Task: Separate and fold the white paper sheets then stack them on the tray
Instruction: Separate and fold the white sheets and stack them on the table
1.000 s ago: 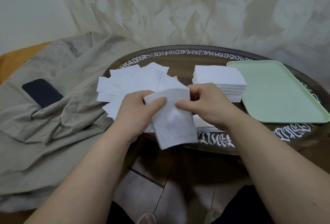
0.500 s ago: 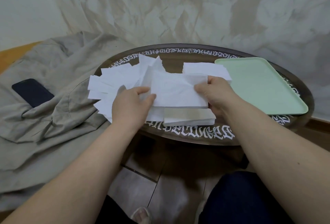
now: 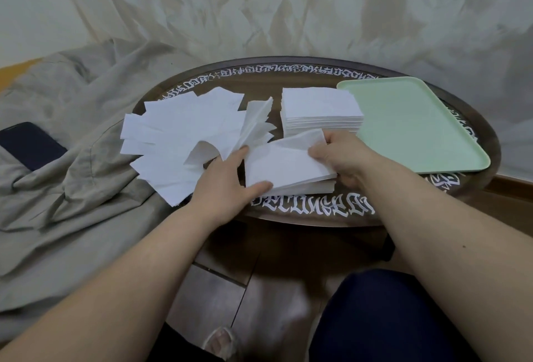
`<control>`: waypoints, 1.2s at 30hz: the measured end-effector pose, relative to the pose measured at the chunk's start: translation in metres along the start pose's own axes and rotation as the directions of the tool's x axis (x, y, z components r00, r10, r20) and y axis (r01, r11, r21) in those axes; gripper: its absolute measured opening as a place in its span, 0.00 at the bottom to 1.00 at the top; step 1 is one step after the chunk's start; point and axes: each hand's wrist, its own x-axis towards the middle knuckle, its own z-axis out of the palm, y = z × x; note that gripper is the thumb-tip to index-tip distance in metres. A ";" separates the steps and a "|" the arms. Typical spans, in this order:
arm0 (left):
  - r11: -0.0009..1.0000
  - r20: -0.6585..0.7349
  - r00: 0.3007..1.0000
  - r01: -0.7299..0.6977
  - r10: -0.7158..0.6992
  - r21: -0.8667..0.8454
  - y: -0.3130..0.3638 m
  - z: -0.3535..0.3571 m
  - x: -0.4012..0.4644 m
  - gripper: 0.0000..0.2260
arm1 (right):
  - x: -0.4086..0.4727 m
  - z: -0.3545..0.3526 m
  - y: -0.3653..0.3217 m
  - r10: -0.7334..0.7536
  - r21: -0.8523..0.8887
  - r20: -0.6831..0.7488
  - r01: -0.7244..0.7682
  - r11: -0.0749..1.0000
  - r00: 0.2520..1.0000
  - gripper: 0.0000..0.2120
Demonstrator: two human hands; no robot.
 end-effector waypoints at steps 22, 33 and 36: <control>0.997 -0.057 0.998 -0.045 0.041 -0.066 -0.011 0.012 0.004 0.39 | -0.017 -0.020 0.029 -0.412 -0.576 -0.193 0.237 0.782 0.891 0.18; 0.998 -0.042 0.998 -0.052 0.050 -0.030 -0.007 0.012 0.003 0.37 | -0.028 -0.017 0.052 -0.546 -0.763 0.104 0.418 0.493 0.832 0.07; 0.999 -0.051 0.998 -0.029 0.030 0.014 -0.009 0.013 0.005 0.35 | -0.027 -0.014 0.052 -0.554 -0.788 0.113 0.414 0.455 0.824 0.05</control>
